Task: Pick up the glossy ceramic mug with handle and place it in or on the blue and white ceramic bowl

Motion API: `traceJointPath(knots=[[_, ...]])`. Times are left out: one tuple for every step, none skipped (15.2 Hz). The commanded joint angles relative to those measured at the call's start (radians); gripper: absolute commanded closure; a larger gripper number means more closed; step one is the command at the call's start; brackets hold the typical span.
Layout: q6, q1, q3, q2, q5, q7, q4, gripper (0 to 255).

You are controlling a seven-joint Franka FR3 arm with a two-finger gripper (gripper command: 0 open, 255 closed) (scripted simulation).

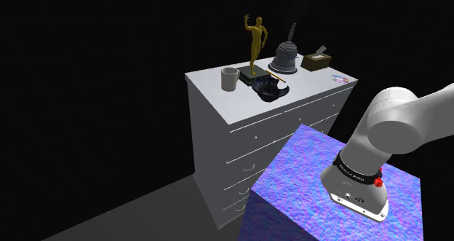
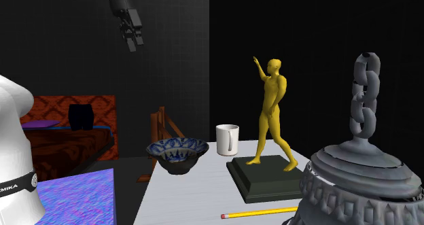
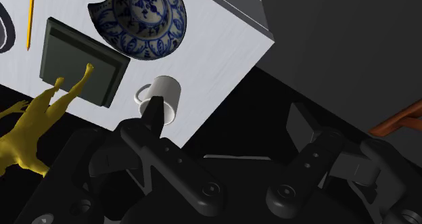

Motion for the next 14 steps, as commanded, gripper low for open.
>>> traceJointPath(knots=[[0.000, 0.000, 0.000, 0.000, 0.000, 0.000, 0.000, 0], [0.026, -0.002, -0.003, 0.028, -0.002, -0.002, -0.004, 0], [0.052, -0.004, -0.006, 0.056, -0.004, -0.004, -0.007, 0], [0.077, -0.006, -0.010, 0.086, -0.006, -0.007, -0.009, 0], [0.102, -0.007, -0.013, 0.116, -0.008, -0.009, -0.010, 0], [0.127, -0.009, -0.016, 0.147, -0.010, -0.011, -0.009, 0], [0.151, -0.011, -0.019, 0.179, -0.012, -0.013, -0.008, 0], [0.174, -0.013, -0.022, 0.211, -0.014, -0.015, -0.005, 0], [0.197, -0.015, -0.025, 0.244, -0.015, -0.017, 0.000, 0], [0.219, -0.017, -0.028, 0.278, -0.017, -0.019, 0.005, 0], [0.241, -0.018, -0.030, 0.312, -0.018, -0.021, 0.012, 0], [0.262, -0.020, -0.033, 0.347, -0.019, -0.023, 0.020, 0], [0.282, -0.021, -0.036, 0.382, -0.021, -0.025, 0.029, 0], [0.301, -0.023, -0.039, 0.417, -0.021, -0.027, 0.039, 0]])
